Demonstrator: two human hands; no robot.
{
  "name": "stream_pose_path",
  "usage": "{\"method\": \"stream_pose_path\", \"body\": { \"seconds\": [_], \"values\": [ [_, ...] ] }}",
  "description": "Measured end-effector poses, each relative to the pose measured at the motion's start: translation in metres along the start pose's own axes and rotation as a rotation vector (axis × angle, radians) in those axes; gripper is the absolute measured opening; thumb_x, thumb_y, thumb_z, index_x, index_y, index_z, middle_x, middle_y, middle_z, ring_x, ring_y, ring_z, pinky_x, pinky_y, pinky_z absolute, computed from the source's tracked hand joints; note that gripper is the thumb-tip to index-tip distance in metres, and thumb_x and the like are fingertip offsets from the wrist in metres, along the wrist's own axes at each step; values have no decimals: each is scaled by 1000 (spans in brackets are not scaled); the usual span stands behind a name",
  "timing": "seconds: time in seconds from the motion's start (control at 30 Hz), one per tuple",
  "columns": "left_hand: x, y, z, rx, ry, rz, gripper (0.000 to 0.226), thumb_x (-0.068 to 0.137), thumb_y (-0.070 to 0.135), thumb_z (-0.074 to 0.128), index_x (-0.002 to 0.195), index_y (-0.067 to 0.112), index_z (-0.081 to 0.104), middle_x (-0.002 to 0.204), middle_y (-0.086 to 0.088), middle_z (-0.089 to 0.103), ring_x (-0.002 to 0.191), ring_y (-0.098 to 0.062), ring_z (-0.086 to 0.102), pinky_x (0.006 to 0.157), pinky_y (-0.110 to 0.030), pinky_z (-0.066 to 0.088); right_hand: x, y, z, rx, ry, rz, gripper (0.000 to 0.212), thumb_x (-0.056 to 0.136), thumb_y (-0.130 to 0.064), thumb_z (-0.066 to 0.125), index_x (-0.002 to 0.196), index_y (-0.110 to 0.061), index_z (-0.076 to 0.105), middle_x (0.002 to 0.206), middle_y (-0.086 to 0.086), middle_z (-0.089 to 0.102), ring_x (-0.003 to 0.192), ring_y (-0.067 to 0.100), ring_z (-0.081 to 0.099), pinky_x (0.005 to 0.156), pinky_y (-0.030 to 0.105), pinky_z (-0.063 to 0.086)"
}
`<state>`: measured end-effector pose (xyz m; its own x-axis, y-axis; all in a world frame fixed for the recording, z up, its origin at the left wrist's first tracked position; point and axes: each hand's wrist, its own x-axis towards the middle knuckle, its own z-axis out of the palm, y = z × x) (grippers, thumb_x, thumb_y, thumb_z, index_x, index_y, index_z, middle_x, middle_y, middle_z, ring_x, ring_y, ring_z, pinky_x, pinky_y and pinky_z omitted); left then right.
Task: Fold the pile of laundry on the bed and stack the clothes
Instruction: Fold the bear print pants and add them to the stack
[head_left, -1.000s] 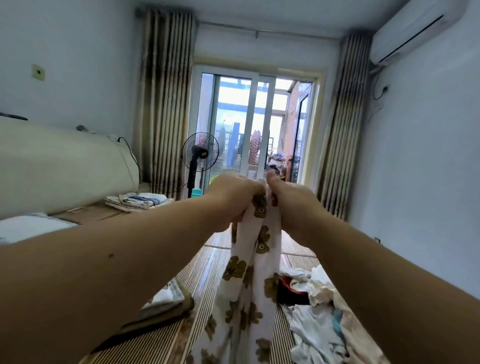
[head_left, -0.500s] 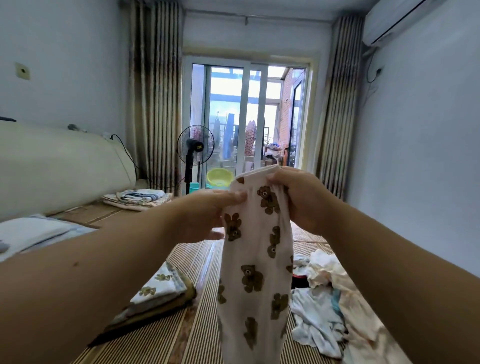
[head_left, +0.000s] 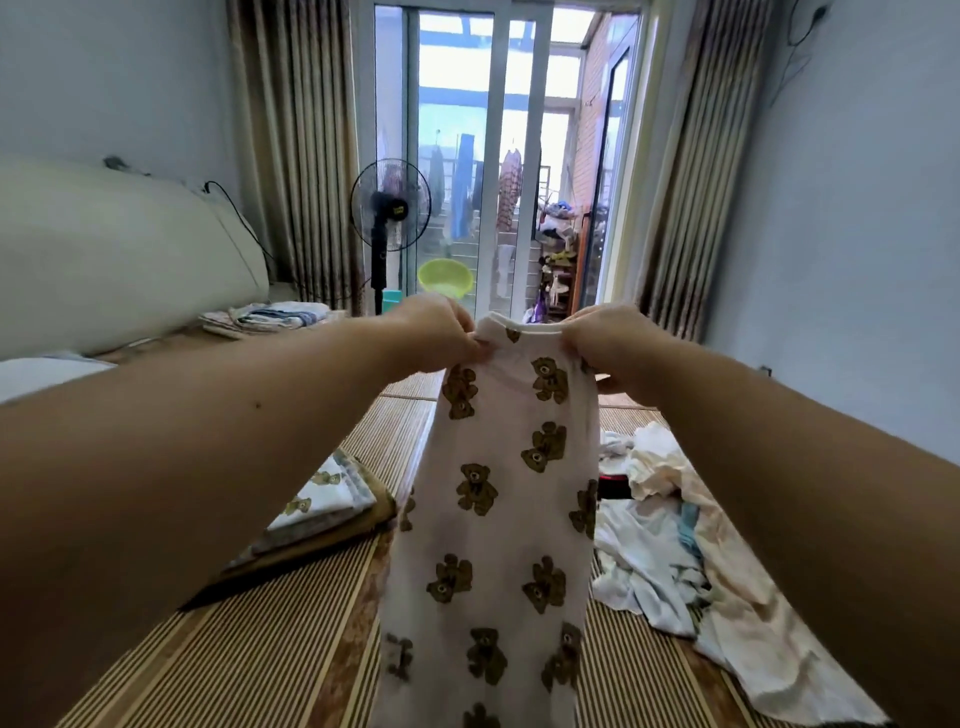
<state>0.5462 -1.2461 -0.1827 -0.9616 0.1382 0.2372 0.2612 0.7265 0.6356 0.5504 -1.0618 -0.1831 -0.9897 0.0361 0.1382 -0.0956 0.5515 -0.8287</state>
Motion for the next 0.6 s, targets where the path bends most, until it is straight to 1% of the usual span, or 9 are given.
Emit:
{"method": "stream_pose_path", "body": {
  "seconds": [0.07,0.1,0.17,0.23,0.3,0.37,0.43,0.5,0.6],
  "values": [
    [21,-5,2,35,43,7,20,88,31,68,90,11,69,78,-2,66,62,-10,58,48,-18,42,23,0,6,-52,30,-51,27,94,-8,42,110,-3,63,92,9,60,82,21,56,68,30,48],
    [31,-6,1,47,98,21,20,91,30,65,88,11,68,76,-2,65,61,-11,58,47,-19,42,33,-3,9,-58,63,-103,26,95,-8,42,110,-8,63,94,6,61,85,21,57,69,29,49],
    [52,-4,-3,88,277,73,22,96,26,56,79,15,63,73,-1,62,66,-12,60,46,-20,42,51,-13,12,-3,195,-243,30,93,-5,41,107,-19,63,93,1,61,90,19,58,76,32,51],
    [70,1,-11,121,464,164,24,97,27,53,78,15,62,73,0,60,72,-17,60,52,-25,45,60,-26,12,85,349,-389,36,90,-2,39,104,-25,64,90,-5,60,89,16,57,80,34,51],
    [77,3,-17,103,536,248,27,96,37,53,79,17,59,71,4,55,67,-12,53,52,-25,37,65,-32,11,163,386,-476,38,89,0,38,103,-24,64,89,-5,61,90,18,59,83,38,53],
    [77,-1,-18,70,510,285,29,95,42,54,75,21,56,69,6,53,64,-8,49,53,-23,33,64,-31,11,240,315,-487,39,88,3,38,94,-25,65,89,-1,62,91,23,59,82,40,53],
    [71,-12,-12,64,465,283,28,94,41,56,72,25,53,70,6,54,65,-10,51,54,-25,35,56,-21,14,296,204,-446,41,89,6,38,86,-26,64,88,3,60,86,23,56,73,34,50],
    [55,-30,1,108,399,263,26,94,38,57,72,24,53,72,5,55,69,-16,55,55,-27,37,42,-2,22,251,110,-381,38,90,6,40,86,-24,63,88,3,60,83,17,55,67,27,45],
    [11,-65,32,137,165,207,26,95,35,56,76,19,56,74,0,60,68,-18,58,53,-20,40,14,43,41,137,-58,-235,31,89,4,45,91,-22,63,88,2,64,83,17,58,66,25,44]
  ]
}}
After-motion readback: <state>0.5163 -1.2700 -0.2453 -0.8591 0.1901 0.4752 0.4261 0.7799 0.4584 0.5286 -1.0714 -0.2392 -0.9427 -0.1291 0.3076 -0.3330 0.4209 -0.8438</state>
